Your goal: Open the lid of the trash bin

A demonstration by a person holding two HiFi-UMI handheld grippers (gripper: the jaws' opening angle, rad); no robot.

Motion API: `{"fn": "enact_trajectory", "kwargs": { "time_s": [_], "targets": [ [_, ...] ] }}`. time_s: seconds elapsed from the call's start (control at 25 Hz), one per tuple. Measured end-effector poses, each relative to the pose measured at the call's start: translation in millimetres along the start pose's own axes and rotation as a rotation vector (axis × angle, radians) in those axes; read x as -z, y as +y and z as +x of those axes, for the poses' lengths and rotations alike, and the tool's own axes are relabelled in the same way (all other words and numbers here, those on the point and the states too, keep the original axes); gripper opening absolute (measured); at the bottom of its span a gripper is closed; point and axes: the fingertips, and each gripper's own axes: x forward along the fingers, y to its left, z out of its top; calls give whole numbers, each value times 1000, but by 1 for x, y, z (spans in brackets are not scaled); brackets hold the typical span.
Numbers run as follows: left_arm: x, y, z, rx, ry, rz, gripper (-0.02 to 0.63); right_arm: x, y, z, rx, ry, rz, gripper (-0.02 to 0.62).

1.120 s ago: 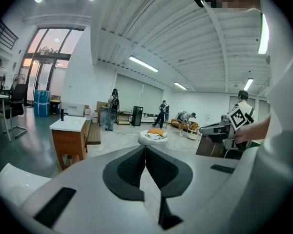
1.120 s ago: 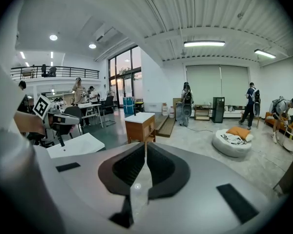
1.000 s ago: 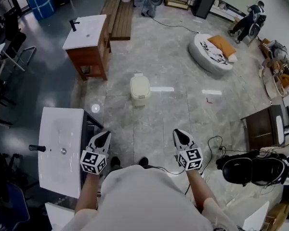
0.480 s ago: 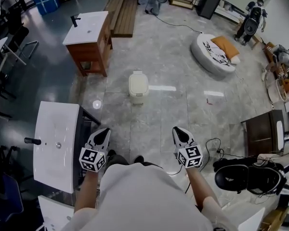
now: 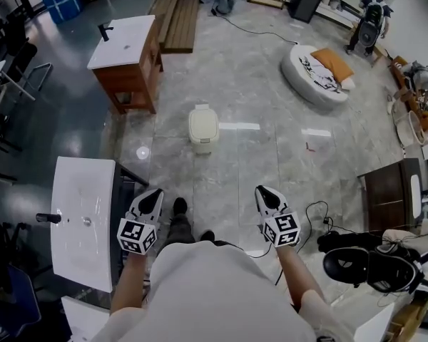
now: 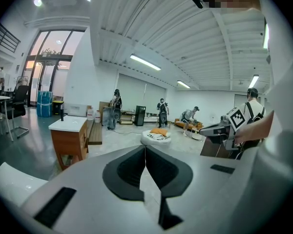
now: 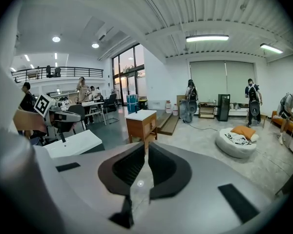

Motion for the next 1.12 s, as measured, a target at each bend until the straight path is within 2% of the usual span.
{"fn": "enact_trajectory", "kwargs": {
  "time_s": [0.4,0.68,1.12],
  "targets": [
    [-18,49,47,57,12,18,18,-14,-4,44,43,22,26,35],
    [-27,88,82,107,53,80,18,-26,-2,83,73,44,47,34],
    [-47,144,130,210,73,89,18,-51,-1,131,151,71,67,35]
  ]
}}
